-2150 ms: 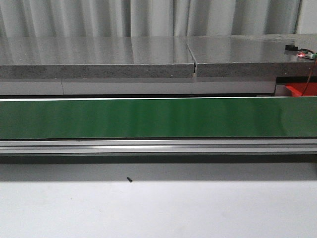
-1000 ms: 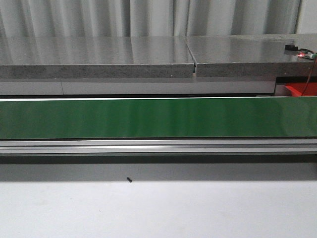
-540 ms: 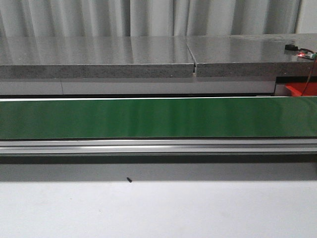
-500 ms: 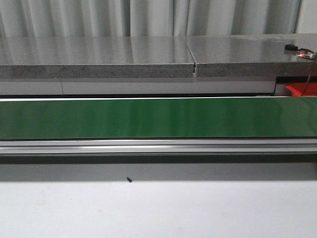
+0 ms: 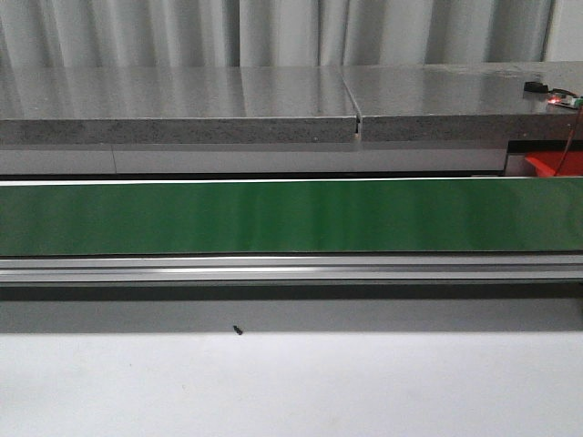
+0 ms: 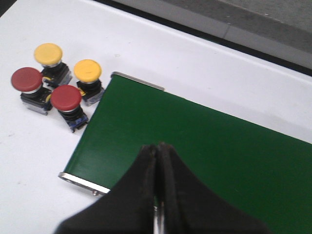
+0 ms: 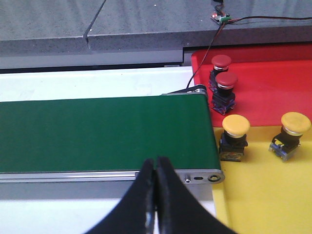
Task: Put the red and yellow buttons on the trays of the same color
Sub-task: 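Move the left gripper down over the red buttons beside the belt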
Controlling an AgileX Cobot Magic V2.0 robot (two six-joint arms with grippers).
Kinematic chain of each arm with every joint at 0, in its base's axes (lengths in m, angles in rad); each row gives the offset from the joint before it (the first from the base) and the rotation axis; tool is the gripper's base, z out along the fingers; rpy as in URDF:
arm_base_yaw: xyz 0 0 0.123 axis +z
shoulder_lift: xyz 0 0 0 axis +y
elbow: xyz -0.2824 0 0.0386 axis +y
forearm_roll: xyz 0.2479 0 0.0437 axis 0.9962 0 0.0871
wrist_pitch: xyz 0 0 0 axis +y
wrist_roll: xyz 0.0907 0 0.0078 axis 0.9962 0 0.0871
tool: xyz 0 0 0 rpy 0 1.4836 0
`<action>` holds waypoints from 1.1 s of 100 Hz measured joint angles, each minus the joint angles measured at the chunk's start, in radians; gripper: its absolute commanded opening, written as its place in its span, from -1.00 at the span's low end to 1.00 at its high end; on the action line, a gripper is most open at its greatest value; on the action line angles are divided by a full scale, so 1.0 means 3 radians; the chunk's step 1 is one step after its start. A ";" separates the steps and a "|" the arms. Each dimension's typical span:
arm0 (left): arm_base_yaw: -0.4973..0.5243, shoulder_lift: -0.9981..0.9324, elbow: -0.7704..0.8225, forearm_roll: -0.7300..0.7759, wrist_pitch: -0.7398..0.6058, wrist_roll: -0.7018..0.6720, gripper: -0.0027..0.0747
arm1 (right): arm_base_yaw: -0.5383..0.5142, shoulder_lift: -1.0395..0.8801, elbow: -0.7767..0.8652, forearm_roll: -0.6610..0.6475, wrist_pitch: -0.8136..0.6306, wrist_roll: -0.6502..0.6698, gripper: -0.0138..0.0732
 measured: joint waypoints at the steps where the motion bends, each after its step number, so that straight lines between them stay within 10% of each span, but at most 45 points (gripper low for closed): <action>1: 0.0023 0.0015 -0.0011 -0.0023 -0.0007 0.0024 -0.98 | 0.0000 0.0000 0.0000 0.0000 0.0000 0.0000 -0.82; 34: 0.0944 0.0798 -0.0384 -0.0761 0.0208 0.0534 -0.86 | 0.0000 0.0000 0.0000 0.0000 0.0000 0.0000 -0.82; 63: 0.1127 0.1498 -0.0952 -0.0778 0.0496 0.0696 0.71 | 0.0000 0.0000 0.0000 0.0000 0.0000 0.0000 -0.82; 110: 0.1127 0.2484 -0.1613 -0.0800 0.0979 0.0310 0.42 | 0.0000 0.0000 0.0000 0.0000 0.0000 0.0000 -0.82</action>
